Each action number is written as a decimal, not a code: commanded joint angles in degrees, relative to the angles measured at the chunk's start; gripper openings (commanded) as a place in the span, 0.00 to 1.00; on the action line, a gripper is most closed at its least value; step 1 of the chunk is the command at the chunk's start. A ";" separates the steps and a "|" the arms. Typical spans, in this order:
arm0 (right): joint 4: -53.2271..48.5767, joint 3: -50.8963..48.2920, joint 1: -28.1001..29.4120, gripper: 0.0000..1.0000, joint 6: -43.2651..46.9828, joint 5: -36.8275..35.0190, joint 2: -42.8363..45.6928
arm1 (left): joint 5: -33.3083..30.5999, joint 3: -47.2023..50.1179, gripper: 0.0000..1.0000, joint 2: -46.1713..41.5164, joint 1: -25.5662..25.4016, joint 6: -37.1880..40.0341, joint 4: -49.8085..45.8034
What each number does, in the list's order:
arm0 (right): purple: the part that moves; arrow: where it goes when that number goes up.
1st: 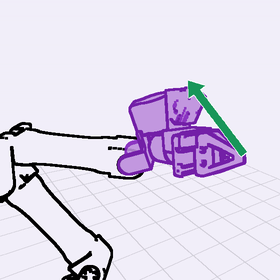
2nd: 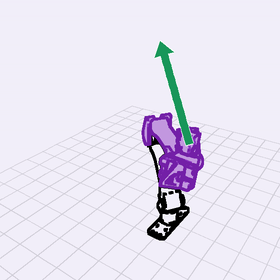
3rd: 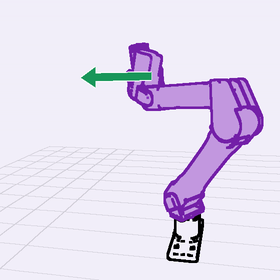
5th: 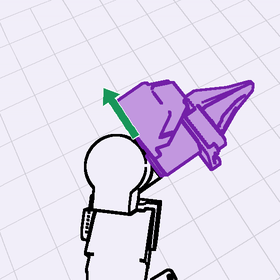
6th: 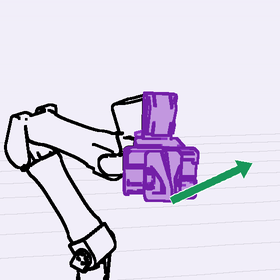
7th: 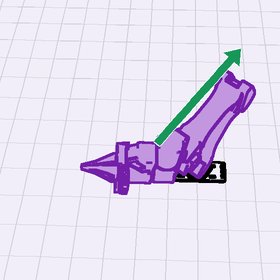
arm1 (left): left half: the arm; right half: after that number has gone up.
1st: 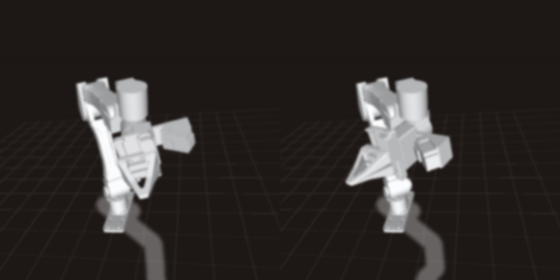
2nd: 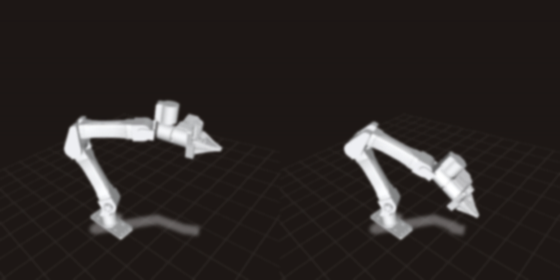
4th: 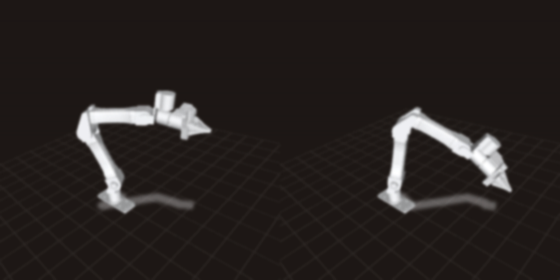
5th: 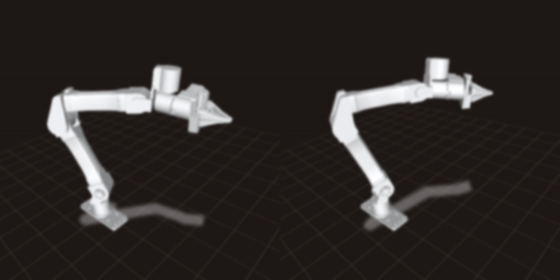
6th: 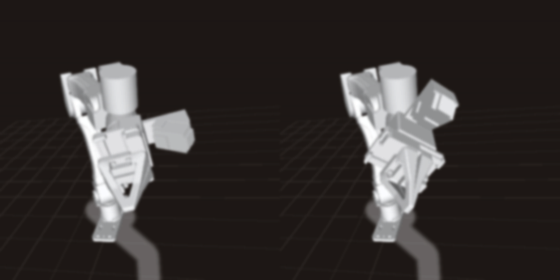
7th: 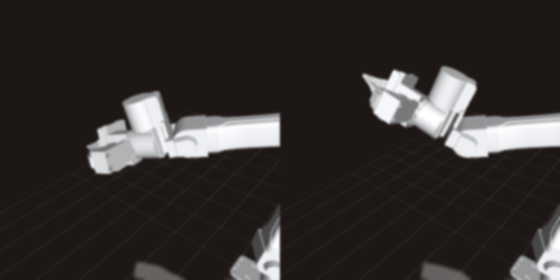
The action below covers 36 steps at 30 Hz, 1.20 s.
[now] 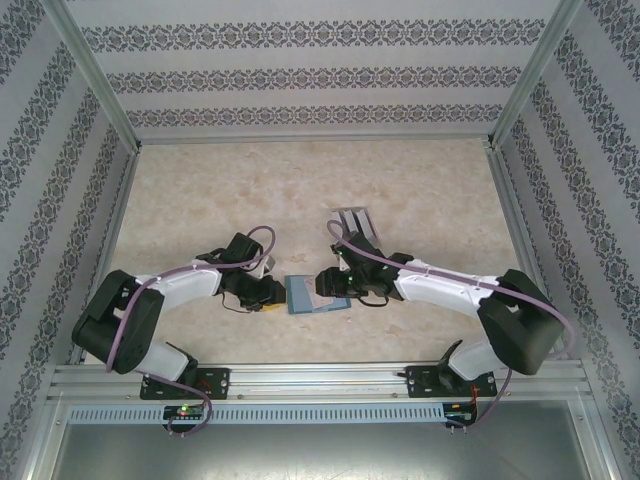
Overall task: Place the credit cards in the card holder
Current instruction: Insert the credit card into the card slot.
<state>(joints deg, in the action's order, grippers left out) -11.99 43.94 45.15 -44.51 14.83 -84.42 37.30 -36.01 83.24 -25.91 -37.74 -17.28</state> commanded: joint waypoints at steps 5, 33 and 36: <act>-1.98 1.06 -0.05 0.48 -3.62 0.60 -5.05 | -1.00 0.09 0.39 -5.60 -0.55 0.68 -0.14; -1.08 1.60 2.41 0.39 -5.49 -0.94 -6.37 | 2.29 1.06 0.00 6.05 -1.75 -0.76 7.19; -1.22 1.10 2.50 0.45 -6.14 -2.45 -5.18 | 2.08 1.07 0.00 5.80 -1.78 -0.75 6.95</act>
<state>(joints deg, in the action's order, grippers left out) -11.88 45.67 47.03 -49.56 15.14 -91.64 39.29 -34.94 88.27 -27.00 -39.42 -11.14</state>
